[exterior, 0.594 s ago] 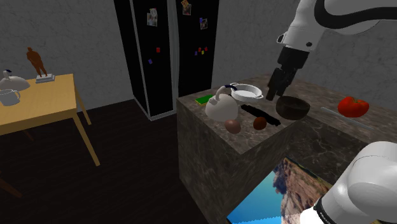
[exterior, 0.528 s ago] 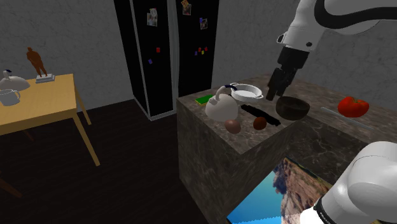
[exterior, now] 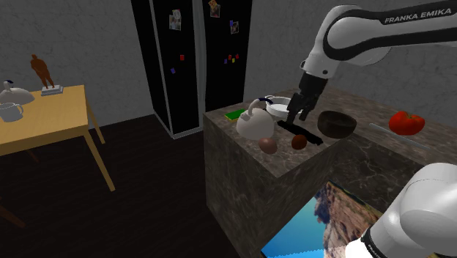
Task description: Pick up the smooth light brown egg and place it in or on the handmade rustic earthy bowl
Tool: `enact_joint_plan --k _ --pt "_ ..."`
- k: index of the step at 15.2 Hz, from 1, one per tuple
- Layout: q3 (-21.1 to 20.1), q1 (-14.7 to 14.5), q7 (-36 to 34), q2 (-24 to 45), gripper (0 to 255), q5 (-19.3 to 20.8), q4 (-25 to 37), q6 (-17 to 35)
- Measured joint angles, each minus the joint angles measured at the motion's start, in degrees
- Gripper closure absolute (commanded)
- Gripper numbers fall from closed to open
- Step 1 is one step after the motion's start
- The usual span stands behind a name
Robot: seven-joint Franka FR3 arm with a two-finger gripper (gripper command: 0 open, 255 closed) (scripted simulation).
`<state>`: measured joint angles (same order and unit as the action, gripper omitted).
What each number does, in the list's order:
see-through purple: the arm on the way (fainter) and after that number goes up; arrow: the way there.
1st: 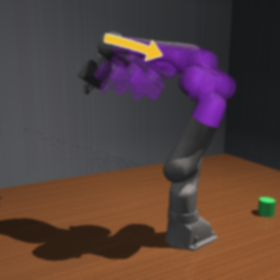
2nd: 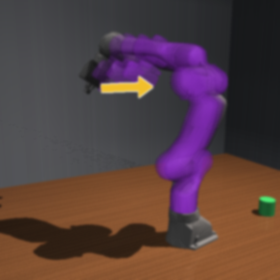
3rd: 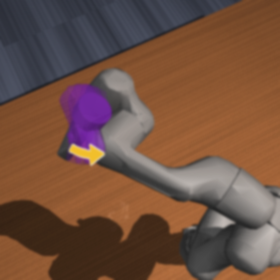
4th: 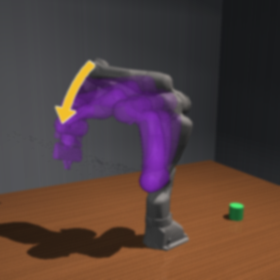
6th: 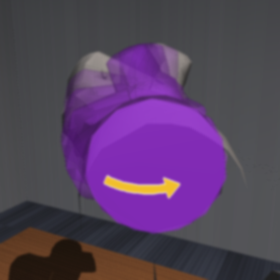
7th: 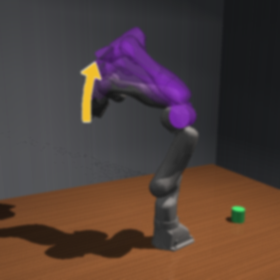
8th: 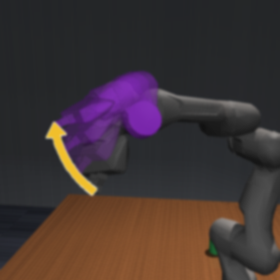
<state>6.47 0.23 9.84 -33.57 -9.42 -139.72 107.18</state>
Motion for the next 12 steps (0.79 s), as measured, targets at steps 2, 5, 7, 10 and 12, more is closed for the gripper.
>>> enact_joint_plan --k 2,5,7,10,12 --pt "1.0 0.0 1.1 3.6 0 -0.9 -0.3 3.7" --pt "2.2 -0.5 2.6 9.8 0 -2.9 0.5 8.7" --pt "3.3 -0.6 4.2 13.5 0 -4.4 0.9 11.6" --pt "4.7 -1.0 6.7 20.0 0 -7.4 2.3 16.0" --pt "5.5 -1.3 8.5 24.2 0 -9.7 3.6 18.2"
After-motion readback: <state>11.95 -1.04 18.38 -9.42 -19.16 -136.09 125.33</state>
